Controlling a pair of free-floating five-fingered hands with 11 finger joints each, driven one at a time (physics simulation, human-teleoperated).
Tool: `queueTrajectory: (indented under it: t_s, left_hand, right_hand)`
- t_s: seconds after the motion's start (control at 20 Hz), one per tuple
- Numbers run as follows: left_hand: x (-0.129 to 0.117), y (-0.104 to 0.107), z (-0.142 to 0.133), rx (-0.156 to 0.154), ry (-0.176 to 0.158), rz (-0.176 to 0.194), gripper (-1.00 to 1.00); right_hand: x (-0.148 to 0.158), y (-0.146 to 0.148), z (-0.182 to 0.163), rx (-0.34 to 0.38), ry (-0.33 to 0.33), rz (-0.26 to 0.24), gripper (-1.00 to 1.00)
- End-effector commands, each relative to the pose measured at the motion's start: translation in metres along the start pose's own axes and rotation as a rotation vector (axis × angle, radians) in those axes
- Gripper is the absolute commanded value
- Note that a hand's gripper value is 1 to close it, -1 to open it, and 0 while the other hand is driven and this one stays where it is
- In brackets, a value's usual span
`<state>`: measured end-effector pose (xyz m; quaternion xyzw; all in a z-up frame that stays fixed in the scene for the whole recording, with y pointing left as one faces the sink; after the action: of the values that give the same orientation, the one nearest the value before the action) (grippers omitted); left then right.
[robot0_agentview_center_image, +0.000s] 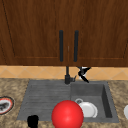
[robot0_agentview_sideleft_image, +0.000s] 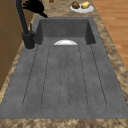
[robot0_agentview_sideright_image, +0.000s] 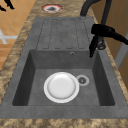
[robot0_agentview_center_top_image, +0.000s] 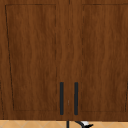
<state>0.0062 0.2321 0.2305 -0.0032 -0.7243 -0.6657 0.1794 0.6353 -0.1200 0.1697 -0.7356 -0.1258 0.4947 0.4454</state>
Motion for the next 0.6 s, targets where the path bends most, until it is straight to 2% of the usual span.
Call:
queueTrajectory:
  t_s: [0.0, 0.05, 0.15, 0.55]
  left_hand:
    - [0.000, 0.000, 0.000, 0.000, 0.000, 0.000, 0.00]
    - [0.000, 0.000, 0.000, 0.000, 0.000, 0.000, 0.00]
    - [0.000, 0.000, 0.000, 0.000, 0.000, 0.000, 0.00]
    - [0.000, 0.000, 0.000, 0.000, 0.000, 0.000, 0.00]
  right_hand:
    - [0.004, 0.024, 0.001, -0.027, -0.035, -0.005, -1.00]
    - [0.005, 0.034, 0.004, -0.026, -0.031, -0.004, -1.00]
    - [-0.004, 0.041, 0.011, -0.004, -0.044, -0.051, -1.00]
    - [-0.030, 0.053, 0.048, 0.105, -0.176, -0.193, -1.00]
